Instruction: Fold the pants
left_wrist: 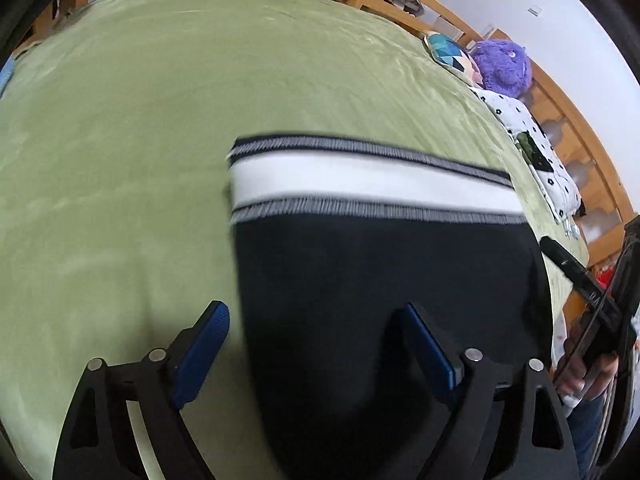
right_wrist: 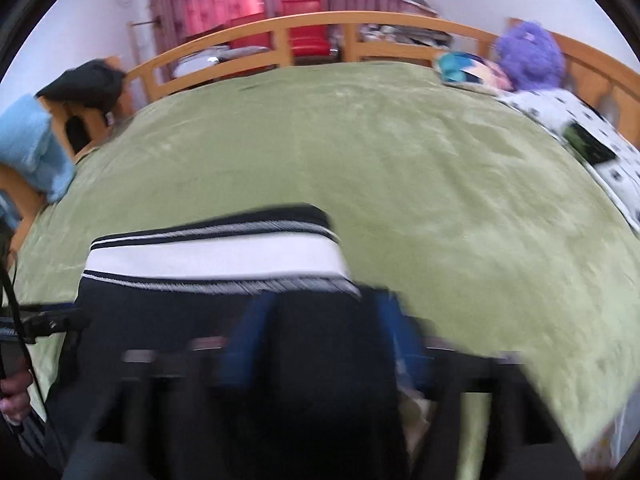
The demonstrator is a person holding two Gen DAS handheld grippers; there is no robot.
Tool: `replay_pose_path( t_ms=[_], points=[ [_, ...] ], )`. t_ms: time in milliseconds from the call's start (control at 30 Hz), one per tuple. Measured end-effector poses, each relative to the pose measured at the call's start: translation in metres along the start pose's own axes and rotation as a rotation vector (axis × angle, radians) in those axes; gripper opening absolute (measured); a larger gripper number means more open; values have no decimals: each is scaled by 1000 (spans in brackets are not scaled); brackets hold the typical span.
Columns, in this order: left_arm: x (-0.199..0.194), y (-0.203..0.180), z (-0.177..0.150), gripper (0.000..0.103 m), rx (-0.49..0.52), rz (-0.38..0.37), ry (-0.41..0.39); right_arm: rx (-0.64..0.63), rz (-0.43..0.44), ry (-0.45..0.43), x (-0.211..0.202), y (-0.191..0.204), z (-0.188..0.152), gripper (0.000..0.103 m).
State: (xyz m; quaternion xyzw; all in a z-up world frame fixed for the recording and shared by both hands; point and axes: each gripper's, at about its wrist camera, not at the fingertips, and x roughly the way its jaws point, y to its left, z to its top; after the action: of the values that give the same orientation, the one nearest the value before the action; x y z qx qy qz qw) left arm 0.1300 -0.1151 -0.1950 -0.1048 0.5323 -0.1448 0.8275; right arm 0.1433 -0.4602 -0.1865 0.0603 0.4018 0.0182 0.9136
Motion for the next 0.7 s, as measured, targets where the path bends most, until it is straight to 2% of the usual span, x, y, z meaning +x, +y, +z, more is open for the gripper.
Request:
replay_pose_path(
  t_ms=[100,200,300,433,600,633,700],
  points=[
    [-8,8,-26,74,-16,-34,24,86,38,70,-10,-22,-23,79],
    [-2,13,-40,73,-76,-96,29,167,97,156,-3,-39,-49,79],
    [8,20,-42,72,-137,-152,31,280,212,190,6,-53,-64,79],
    [22,24,-34,72,-179,-220,45,369,306,233,26,-63,-66,85],
    [29,19,-32,71,-180,-215,44,341,289,226,35,-51,-65,88],
    [31,18,-31,69,-187,-218,42,340,284,222,37,-50,-63,88],
    [29,19,-31,50,-193,-224,40,339,278,206,36,-49,-61,85]
  ],
)
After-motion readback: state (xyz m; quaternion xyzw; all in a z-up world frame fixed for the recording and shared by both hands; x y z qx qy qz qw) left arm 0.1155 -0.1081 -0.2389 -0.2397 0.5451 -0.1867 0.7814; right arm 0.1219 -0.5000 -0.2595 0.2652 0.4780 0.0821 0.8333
